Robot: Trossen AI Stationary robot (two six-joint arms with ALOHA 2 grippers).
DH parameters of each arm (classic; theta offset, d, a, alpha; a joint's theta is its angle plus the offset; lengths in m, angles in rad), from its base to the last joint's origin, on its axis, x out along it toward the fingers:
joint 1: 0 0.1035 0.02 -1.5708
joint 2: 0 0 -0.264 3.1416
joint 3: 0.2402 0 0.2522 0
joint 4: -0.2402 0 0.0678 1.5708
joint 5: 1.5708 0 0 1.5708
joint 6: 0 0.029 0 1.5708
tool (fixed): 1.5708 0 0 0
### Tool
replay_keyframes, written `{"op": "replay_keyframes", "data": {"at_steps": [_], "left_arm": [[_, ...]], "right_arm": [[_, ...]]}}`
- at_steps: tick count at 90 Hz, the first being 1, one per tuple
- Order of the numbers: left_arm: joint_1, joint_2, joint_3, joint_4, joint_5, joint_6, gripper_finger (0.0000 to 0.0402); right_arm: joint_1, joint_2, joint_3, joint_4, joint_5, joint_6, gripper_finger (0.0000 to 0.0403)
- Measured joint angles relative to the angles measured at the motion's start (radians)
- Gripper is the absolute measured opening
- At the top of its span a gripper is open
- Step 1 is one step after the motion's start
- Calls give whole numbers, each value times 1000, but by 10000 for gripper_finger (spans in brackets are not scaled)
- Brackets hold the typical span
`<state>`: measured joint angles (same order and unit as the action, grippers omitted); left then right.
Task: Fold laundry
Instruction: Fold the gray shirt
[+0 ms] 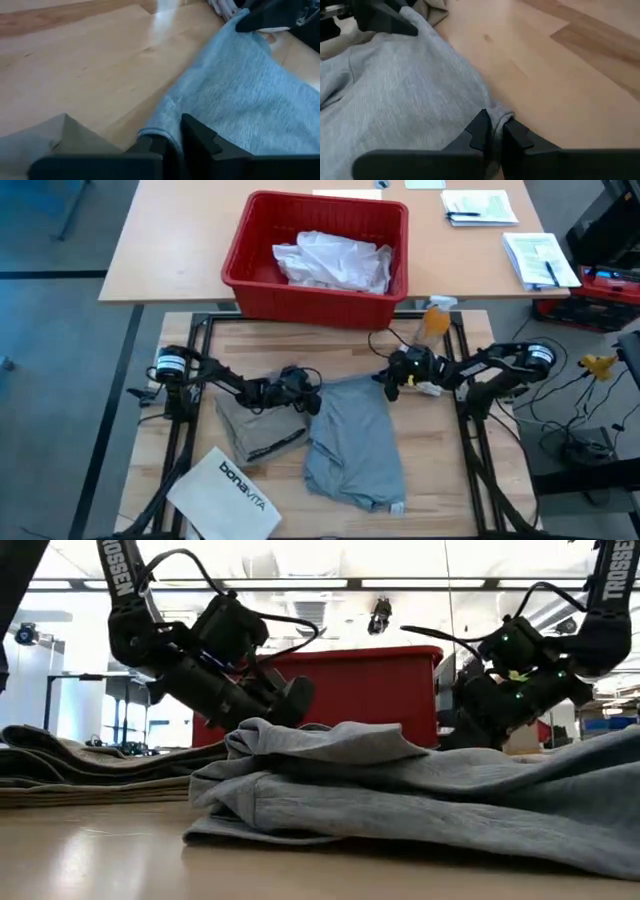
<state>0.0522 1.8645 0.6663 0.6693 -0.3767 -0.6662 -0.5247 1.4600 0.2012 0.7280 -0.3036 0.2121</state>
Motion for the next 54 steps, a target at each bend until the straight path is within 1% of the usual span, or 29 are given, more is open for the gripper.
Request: {"op": "replay_keyframes", "data": {"at_steps": [5, 12, 25, 33, 45, 54], "left_arm": [[0, 0, 7, 1, 0, 0, 63], [0, 0, 17, 1, 0, -2, 99], [0, -1, 27, -27, 0, -6, 180], [0, -1, 27, -41, 0, -5, 228], [0, -1, 27, -41, 1, -5, 282], [0, -3, 27, -42, 1, -5, 309]], "right_arm": [[0, -22, 0, -12, -4, -5, 55], [0, -51, 0, -32, -8, -24, 100], [0, -87, -1, -88, 17, -52, 194], [0, -92, 2, -100, 20, -51, 243], [0, -102, 17, -102, 25, -12, 293], [0, -113, 42, -175, 100, -11, 311]]}}
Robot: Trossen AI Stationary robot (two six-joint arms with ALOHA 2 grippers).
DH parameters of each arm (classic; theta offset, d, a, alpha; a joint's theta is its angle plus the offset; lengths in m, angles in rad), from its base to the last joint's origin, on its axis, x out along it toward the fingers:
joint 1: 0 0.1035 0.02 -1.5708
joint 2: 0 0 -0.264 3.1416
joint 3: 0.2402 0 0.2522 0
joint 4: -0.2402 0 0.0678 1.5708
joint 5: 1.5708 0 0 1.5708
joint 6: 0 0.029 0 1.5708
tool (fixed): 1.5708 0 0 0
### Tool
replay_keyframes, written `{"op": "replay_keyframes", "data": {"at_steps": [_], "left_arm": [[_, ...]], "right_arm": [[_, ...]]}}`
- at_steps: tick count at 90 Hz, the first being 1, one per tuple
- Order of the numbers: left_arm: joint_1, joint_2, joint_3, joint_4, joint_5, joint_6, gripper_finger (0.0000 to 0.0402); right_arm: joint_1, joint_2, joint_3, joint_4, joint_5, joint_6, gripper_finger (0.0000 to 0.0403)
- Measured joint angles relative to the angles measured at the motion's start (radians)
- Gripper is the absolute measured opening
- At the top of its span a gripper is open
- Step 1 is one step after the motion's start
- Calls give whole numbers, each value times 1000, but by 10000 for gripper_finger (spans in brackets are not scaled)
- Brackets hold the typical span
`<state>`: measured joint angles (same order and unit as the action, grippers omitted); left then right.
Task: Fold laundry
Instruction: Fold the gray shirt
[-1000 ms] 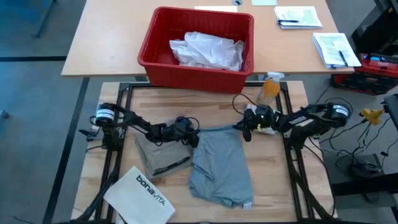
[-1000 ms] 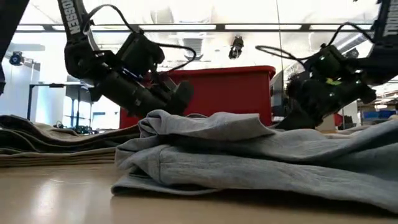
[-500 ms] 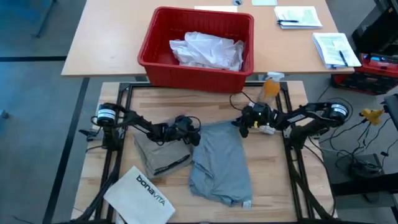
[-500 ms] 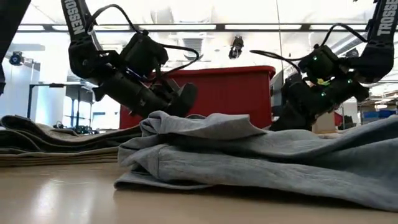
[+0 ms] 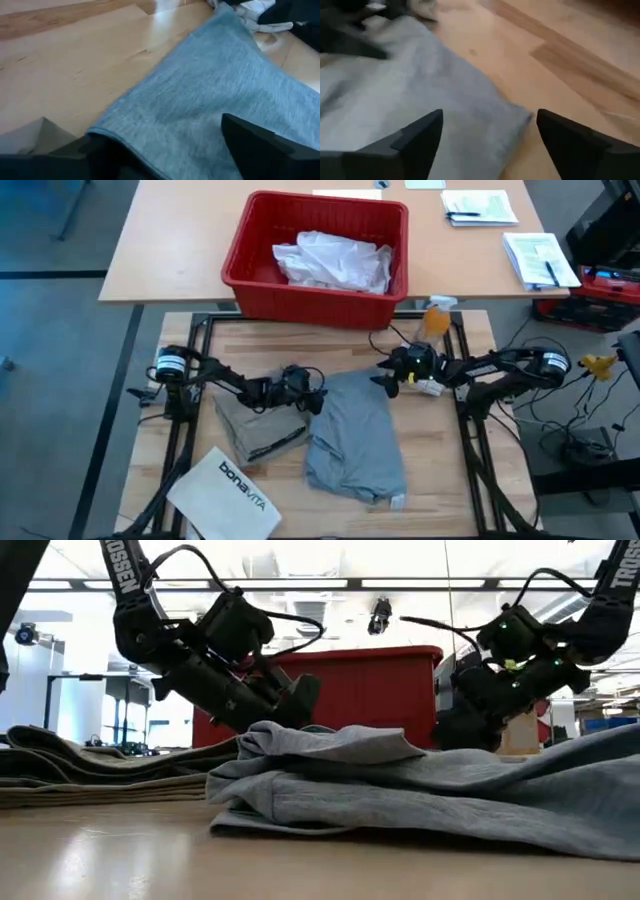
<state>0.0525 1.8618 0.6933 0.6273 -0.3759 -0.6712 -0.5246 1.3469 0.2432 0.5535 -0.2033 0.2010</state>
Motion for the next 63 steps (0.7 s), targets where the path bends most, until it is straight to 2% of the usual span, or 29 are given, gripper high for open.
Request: {"op": "replay_keyframes", "data": {"at_steps": [22, 41, 50, 63], "left_arm": [[0, -64, 0, 18, 0, -9, 335], [4, -123, 0, 0, -2, 33, 329], [6, -136, 0, -2, -37, 48, 323], [19, -122, 1, -129, -44, 49, 315]], "right_arm": [[0, -92, 52, -100, 23, -32, 309], [1, -202, 112, -271, 71, -126, 292], [7, -232, 142, -327, 73, -166, 286], [7, -237, 148, -366, 74, -150, 279]]}}
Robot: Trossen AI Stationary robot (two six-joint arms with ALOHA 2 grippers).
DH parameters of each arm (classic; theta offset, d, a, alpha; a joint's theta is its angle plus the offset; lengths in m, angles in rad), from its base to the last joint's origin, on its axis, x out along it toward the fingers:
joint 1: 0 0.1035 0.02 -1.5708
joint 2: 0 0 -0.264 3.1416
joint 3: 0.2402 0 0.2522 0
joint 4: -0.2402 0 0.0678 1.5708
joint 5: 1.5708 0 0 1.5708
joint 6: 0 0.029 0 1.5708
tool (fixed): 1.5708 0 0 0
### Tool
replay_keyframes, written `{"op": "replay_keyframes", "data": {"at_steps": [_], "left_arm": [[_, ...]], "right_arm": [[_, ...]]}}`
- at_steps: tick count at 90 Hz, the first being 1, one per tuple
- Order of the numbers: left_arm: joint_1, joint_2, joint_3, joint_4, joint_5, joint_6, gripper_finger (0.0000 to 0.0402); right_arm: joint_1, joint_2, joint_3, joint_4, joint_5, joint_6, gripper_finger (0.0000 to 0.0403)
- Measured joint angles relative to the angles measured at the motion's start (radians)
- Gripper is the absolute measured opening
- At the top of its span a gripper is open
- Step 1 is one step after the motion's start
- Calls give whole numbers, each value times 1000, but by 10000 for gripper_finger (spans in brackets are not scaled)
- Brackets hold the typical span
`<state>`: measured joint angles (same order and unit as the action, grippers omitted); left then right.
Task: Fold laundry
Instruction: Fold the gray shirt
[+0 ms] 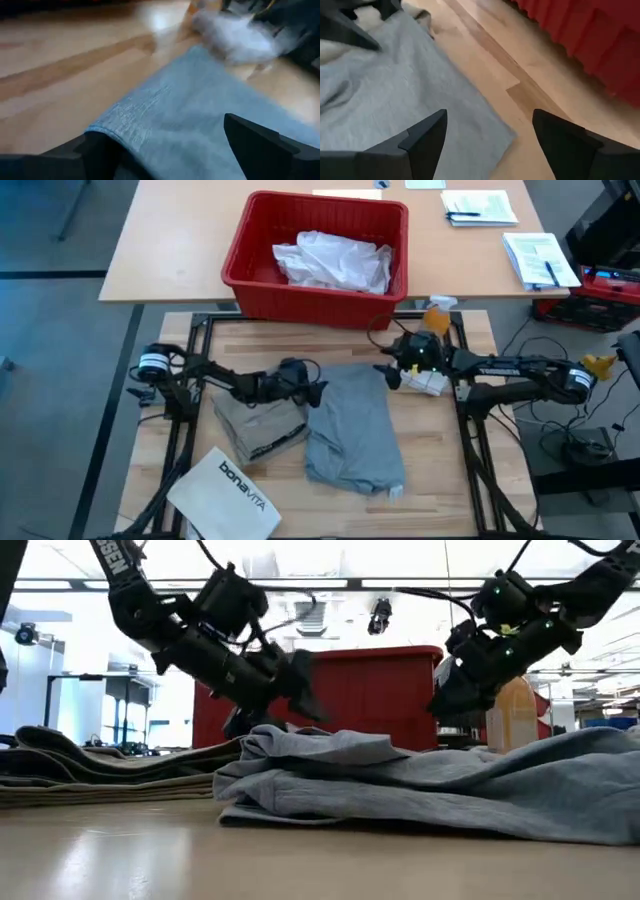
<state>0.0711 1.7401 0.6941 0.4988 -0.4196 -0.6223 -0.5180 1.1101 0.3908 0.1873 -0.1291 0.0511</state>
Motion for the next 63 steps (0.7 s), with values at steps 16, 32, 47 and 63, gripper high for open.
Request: {"op": "replay_keyframes", "data": {"at_steps": [16, 32, 47, 63], "left_arm": [[5, 39, -1, -89, -45, -7, 315], [12, 36, -1, -60, -72, 7, 315], [12, 24, 14, -51, -73, 4, 315], [12, 7, 58, -47, -68, 16, 316]], "right_arm": [[7, 44, -1, 29, -93, 53, 270], [58, 152, -3, 161, -174, -45, 233], [108, 296, -3, 437, -272, -96, 163], [109, 489, -1, 783, -346, -116, 28]]}}
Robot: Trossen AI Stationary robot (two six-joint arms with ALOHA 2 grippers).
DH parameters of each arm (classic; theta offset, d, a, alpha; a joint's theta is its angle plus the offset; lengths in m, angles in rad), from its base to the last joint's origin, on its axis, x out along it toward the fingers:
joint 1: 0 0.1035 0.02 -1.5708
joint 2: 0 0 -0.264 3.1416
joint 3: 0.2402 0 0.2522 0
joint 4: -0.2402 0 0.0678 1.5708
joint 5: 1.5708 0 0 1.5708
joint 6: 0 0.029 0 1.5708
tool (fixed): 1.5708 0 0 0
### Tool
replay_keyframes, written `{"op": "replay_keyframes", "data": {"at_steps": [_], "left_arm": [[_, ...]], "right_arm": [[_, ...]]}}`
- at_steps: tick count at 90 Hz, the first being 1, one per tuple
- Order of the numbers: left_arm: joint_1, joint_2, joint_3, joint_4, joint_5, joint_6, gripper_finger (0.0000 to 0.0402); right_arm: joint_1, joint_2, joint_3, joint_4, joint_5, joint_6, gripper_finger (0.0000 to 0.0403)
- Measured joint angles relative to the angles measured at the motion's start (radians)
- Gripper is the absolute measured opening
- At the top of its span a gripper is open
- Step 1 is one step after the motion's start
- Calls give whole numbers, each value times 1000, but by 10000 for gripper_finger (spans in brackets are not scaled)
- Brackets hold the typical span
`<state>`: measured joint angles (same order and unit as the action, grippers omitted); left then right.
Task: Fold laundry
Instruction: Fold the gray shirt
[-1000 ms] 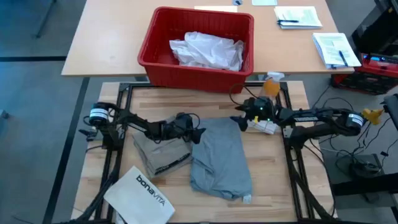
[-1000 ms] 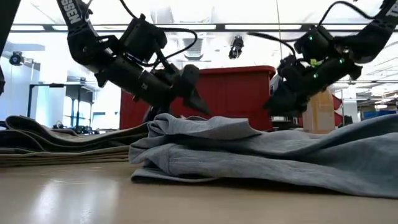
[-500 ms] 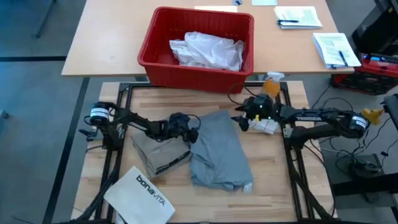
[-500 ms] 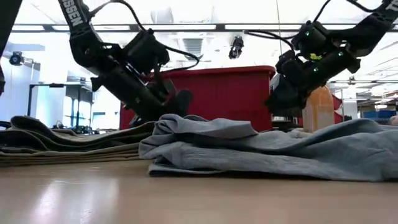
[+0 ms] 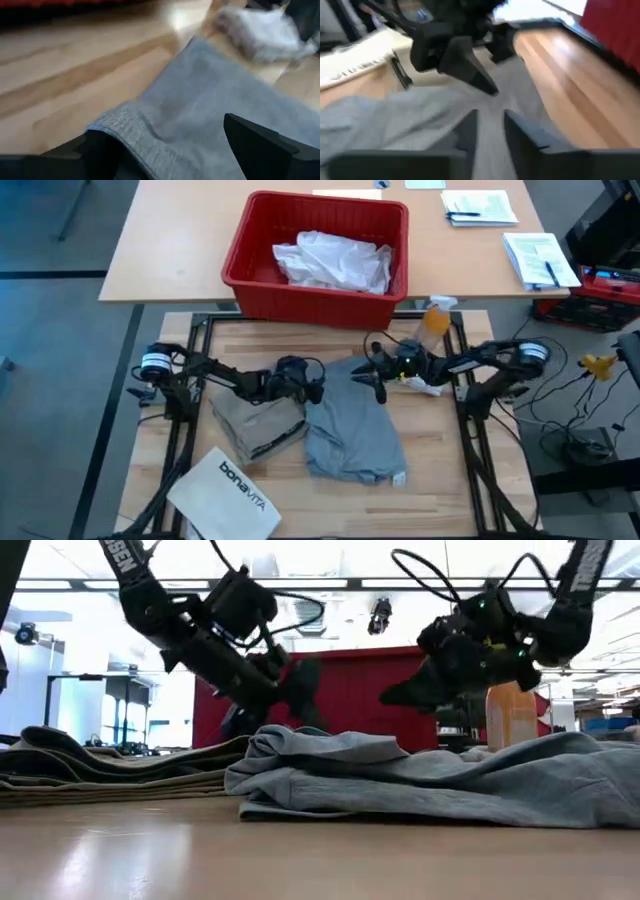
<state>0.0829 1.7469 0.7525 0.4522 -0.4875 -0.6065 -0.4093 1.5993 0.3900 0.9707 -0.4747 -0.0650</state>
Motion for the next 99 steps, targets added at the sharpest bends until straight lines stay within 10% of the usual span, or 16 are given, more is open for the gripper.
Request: {"op": "replay_keyframes", "data": {"at_steps": [54, 99], "left_arm": [[3, -14, 20, -128, 108, -119, 316], [4, -300, 19, -589, 106, -2, 316]], "right_arm": [[16, 542, 138, 360, -129, -6, 0], [17, 566, 131, 364, -78, -42, 0]]}}
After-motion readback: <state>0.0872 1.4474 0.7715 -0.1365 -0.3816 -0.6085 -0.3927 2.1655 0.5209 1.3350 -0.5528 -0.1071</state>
